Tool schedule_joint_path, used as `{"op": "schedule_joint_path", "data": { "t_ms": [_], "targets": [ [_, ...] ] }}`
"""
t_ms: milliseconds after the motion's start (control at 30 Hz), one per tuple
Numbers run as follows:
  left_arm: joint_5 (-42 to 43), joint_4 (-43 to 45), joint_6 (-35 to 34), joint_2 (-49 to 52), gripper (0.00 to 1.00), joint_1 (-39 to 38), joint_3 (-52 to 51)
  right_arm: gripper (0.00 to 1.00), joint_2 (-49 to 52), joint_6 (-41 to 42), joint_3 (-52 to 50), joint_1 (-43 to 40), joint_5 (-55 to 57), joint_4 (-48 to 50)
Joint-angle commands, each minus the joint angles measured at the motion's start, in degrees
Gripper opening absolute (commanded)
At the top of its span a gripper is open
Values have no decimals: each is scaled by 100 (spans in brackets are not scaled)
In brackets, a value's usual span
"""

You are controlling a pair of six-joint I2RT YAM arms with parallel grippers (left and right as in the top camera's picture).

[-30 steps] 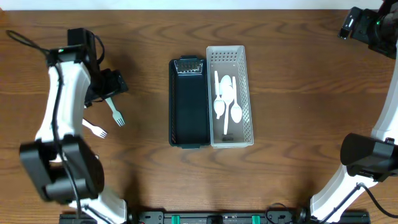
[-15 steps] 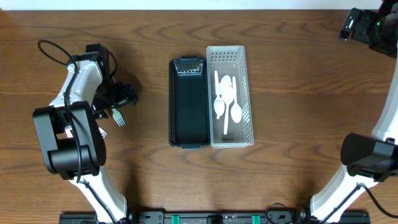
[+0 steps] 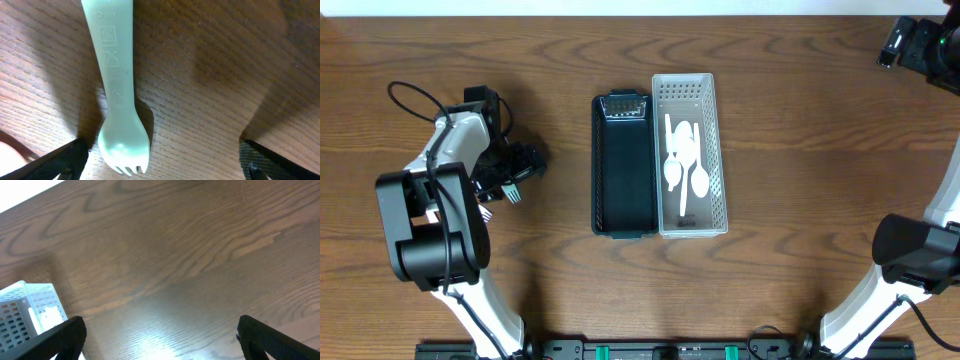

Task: Pack container
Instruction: 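Move the left gripper to a fork and grasp it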

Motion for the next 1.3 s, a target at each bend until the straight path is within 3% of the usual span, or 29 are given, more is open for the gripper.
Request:
{"op": "schedule_joint_path", "data": {
  "t_ms": [0,367,533,1267],
  "targets": [
    [87,142,35,66,95,44,-208,99,79,-87,-20,-37,111,-33],
    [-22,181,33,66,60,52,-275,99,79,-87,-20,-35,146,-39],
    [-44,181,33,66,49,52,-275,99,79,-87,-20,-37,146,-55],
    [-44,188,33,66,28,52,-275,99,79,-87,-20,-37,164,-114]
  ]
}}
